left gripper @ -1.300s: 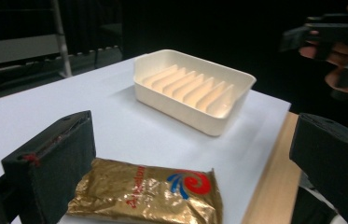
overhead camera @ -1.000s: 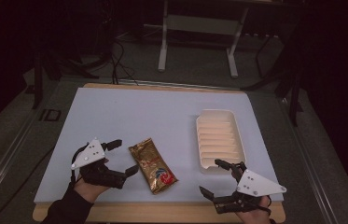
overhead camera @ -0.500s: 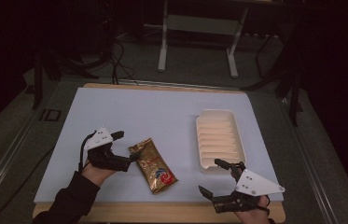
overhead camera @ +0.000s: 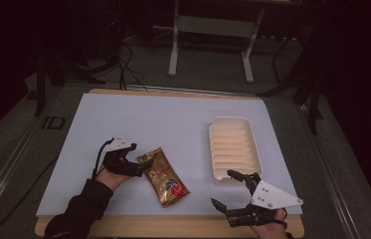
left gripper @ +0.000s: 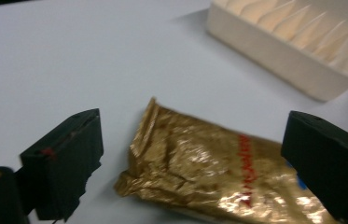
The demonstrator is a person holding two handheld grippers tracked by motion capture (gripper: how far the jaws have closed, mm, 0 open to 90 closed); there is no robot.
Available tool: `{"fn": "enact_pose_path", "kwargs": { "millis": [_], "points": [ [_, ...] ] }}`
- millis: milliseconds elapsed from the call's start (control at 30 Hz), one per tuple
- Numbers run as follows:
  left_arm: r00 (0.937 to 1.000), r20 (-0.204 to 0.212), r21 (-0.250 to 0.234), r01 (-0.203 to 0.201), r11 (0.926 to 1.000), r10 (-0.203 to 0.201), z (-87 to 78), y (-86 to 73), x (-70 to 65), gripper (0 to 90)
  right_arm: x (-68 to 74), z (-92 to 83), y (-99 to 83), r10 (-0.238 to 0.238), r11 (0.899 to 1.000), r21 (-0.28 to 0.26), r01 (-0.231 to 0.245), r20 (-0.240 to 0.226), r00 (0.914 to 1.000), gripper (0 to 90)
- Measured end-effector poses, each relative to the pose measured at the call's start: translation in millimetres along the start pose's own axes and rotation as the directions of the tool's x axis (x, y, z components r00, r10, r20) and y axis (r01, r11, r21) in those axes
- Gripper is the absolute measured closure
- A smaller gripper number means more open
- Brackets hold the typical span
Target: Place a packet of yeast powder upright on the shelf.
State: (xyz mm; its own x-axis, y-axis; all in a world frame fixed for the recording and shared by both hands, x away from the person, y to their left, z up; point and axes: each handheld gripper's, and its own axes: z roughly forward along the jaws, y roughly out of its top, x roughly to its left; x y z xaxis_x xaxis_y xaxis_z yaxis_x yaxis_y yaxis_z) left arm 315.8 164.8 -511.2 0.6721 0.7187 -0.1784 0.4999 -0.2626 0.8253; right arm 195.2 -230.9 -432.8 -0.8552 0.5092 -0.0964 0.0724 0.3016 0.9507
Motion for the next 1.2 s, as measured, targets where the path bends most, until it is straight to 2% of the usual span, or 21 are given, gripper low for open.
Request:
{"fn": "enact_pose_path", "kwargs": {
  "millis": [67, 167, 300, 400, 467, 533, 567, 600, 667, 800, 900, 933, 1033, 1100, 1200],
  "points": [
    [1.0000, -0.007, 0.021, 0.006, 0.9998, -0.006, 3.3, -3.1, 3.9, 14.2, -0.6, 0.0, -0.8, 0.006, 1.000, 0.001, -0.006, 0.001, 1.0000, 13.5],
    [0.9995, -0.024, 0.044, 0.021, 0.9988, -0.020, 6.2, -7.5, 9.5, 18.2, -1.2, 0.0, -1.1, 0.011, 1.000, 0.002, -0.011, -0.002, 0.9999, 13.5],
    [0.9968, -0.030, 0.066, 0.076, 0.9949, -0.074, 10.1, -13.0, 16.2, 22.3, -0.4, 2.1, -2.1, 0.011, 1.000, 0.017, -0.011, -0.010, 0.9999, 13.5],
    [0.9950, -0.037, 0.076, 0.096, 0.9925, -0.093, 12.5, -14.6, 18.7, 26.6, -0.7, 3.6, -3.9, 0.011, 1.000, 0.027, -0.010, -0.008, 0.9999, 13.6],
    [0.9919, -0.041, 0.079, 0.123, 0.9892, -0.120, 16.1, -16.2, 22.7, 29.5, -1.7, 4.2, -5.0, 0.016, 0.999, 0.031, -0.016, -0.007, 0.9998, 13.7],
    [0.9897, -0.060, 0.086, 0.135, 0.9871, -0.130, 18.6, -17.0, 24.3, 30.8, -2.0, 4.6, -5.5, 0.019, 0.999, 0.034, -0.019, -0.007, 0.9998, 13.8],
    [0.9895, -0.050, 0.092, 0.140, 0.9859, -0.136, 19.9, -17.8, 25.2, 33.5, -2.0, 4.9, -5.6, 0.020, 0.999, 0.035, -0.020, -0.009, 0.9998, 13.8],
    [0.9899, -0.057, 0.100, 0.135, 0.9858, -0.130, 21.3, -18.6, 25.2, 33.9, -1.8, 5.1, -5.8, 0.020, 0.999, 0.036, -0.020, -0.011, 0.9997, 13.8],
    [0.9885, -0.035, 0.113, 0.150, 0.9821, -0.147, 24.3, -20.8, 25.8, 38.0, -1.6, 5.8, -6.3, 0.023, 0.999, 0.039, -0.022, -0.016, 0.9996, 14.1],
    [0.9855, -0.013, 0.147, 0.169, 0.9745, -0.169, 29.7, -25.2, 26.7, 39.6, -2.0, 6.9, -7.7, 0.026, 0.998, 0.049, -0.025, -0.020, 0.9995, 14.1],
    [0.9823, -0.002, 0.149, 0.186, 0.9713, -0.187, 29.7, -25.7, 27.3, 42.5, -1.8, 6.9, -7.7, 0.025, 0.998, 0.050, -0.024, -0.019, 0.9995, 14.1],
    [0.9789, 0.023, 0.152, 0.197, 0.9685, -0.203, 29.4, -26.2, 27.5, 42.5, -1.7, 6.8, -7.5, 0.026, 0.998, 0.049, -0.025, -0.019, 0.9995, 14.1],
    [0.9794, 0.028, 0.155, 0.193, 0.9688, -0.200, 29.5, -27.3, 25.2, 48.6, -1.5, 6.7, -7.4, 0.024, 0.998, 0.051, -0.023, -0.020, 0.9995, 14.1],
    [0.9763, 0.019, 0.155, 0.210, 0.9653, -0.216, 29.1, -27.5, 25.3, 50.0, -1.4, 6.8, -7.4, 0.023, 0.998, 0.052, -0.022, -0.020, 0.9995, 14.1],
    [0.9794, -0.011, 0.158, 0.201, 0.9668, -0.202, 29.5, -27.1, 22.5, 55.1, -1.1, 7.2, -7.2, 0.022, 0.998, 0.053, -0.021, -0.022, 0.9995, 14.1]
  ]
}}
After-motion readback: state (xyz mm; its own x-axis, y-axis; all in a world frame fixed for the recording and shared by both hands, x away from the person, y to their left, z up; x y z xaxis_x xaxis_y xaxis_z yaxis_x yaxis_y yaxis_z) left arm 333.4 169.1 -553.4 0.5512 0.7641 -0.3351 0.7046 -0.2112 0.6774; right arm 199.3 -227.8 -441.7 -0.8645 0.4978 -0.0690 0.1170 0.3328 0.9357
